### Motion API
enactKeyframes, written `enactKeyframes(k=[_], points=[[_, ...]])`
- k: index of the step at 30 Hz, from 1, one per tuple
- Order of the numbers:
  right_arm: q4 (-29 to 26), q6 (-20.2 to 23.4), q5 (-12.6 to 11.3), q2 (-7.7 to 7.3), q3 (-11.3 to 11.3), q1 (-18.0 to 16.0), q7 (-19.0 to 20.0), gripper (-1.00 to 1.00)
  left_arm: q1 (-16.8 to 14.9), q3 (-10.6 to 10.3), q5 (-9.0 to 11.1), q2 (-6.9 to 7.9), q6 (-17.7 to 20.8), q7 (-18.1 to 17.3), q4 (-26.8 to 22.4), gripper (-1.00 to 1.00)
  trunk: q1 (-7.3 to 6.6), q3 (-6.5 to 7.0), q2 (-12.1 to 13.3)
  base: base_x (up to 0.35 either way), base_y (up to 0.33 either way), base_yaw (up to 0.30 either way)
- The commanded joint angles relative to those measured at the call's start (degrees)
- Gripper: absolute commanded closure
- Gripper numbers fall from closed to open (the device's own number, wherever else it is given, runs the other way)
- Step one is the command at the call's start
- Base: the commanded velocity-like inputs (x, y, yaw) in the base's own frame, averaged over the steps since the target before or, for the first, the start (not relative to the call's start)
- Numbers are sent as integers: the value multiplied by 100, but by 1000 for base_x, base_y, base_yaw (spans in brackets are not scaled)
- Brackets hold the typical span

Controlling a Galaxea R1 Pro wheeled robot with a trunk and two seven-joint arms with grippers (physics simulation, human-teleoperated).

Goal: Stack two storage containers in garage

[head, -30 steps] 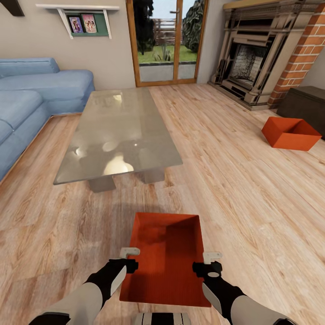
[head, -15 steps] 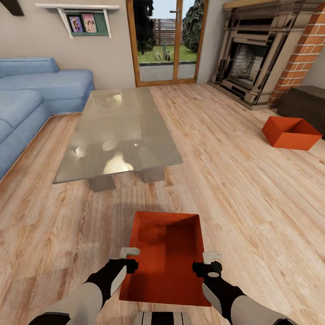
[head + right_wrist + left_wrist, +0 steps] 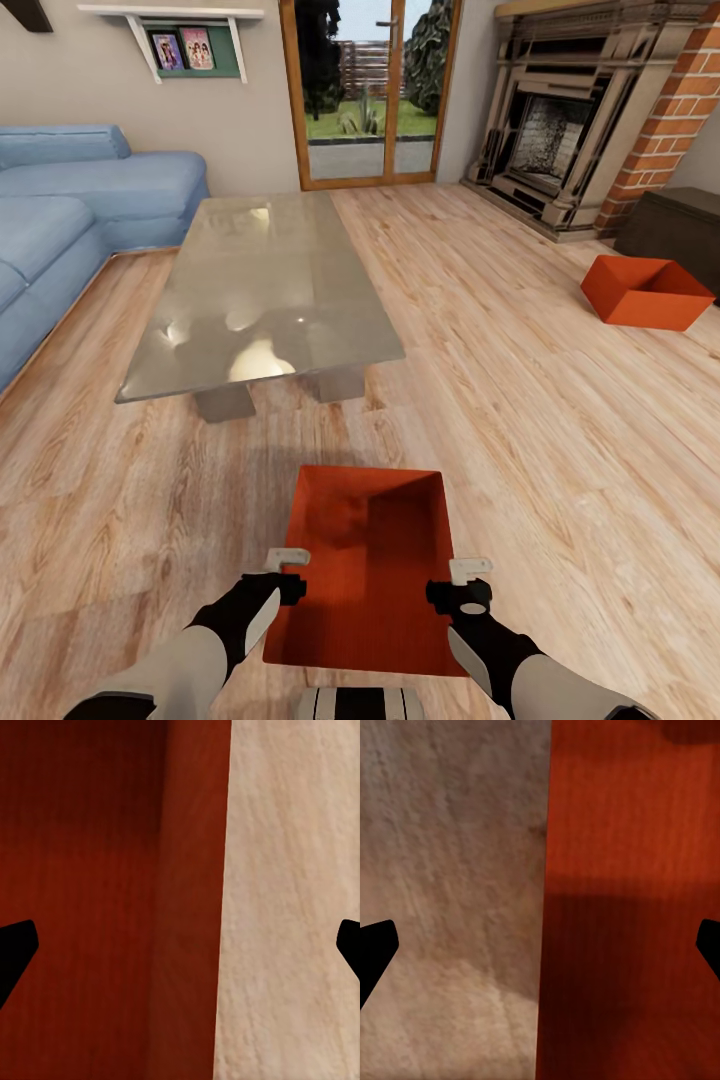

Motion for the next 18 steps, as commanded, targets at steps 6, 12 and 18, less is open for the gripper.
enactKeyframes(k=[6, 12, 18], points=[[1, -17, -54, -1, 50, -4, -28, -100, 0, -8, 3, -1, 43, 19, 0, -100, 109, -94, -202, 0, 0, 0], [1, -17, -51, -1, 50, -4, -28, -100, -2, -7, 3, -1, 41, 20, -5, -100, 219, -183, -403, 0, 0, 0], [1, -17, -51, -1, 50, -4, -20, -100, 0, -7, 3, -1, 42, 20, -5, -100, 219, -183, -403, 0, 0, 0]])
